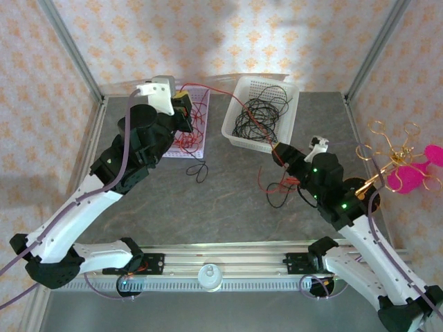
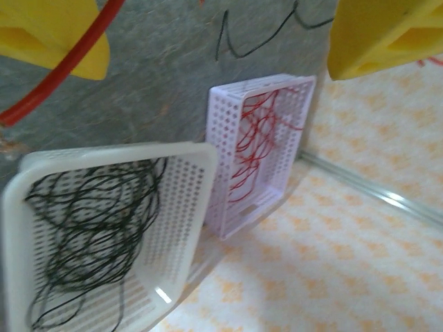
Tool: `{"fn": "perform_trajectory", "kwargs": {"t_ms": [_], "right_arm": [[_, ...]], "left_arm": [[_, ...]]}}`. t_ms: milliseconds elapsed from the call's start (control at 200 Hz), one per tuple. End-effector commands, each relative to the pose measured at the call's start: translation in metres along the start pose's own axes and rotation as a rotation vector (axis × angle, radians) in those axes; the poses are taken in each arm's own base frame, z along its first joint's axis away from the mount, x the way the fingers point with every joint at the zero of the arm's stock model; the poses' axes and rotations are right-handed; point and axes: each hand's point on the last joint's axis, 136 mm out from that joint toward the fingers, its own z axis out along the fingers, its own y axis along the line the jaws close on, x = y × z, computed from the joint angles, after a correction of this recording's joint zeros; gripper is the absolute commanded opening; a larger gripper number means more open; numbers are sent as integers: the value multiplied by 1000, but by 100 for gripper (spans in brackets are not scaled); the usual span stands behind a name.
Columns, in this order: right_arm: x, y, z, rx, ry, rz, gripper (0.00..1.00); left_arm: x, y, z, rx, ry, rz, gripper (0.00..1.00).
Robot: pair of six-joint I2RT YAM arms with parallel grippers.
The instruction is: Untangle the cables
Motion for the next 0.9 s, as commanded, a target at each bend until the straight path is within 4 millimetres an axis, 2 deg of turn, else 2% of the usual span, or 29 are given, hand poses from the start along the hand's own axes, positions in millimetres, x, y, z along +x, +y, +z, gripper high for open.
{"fn": "perform_trajectory", "kwargs": {"t_ms": [0,165,290,400,465,576,636,761,896], "right_arm": [[-22,-7,-12,90,-76,-46,84],[-30,7,-14,44,-71,-34,87],[-33,36,-21,-117,-85,-48,93],[-30,44,-26,-170,-80,-76,94],[-29,36,-24,-125,-69,-74,93],[-32,3,-22,50,-94,-12,94],[-33,-6,-22,90,-109,24,94],[-27,-18,-14,107,-90,73,96],[-15,-61,0,198,-85,117,96]], "left_arm": [[-3,17,-9,-74,-4,-15,0],[6,24,-8,-112,20,4,0],[16,22,-4,-106,47,11,0],[23,21,1,-105,64,10,0],[25,22,3,-118,67,10,0],[26,25,5,-134,58,0,0],[24,29,3,-156,43,-1,0],[17,56,-2,-269,13,29,0],[-1,82,-20,-310,-38,0,0]]}}
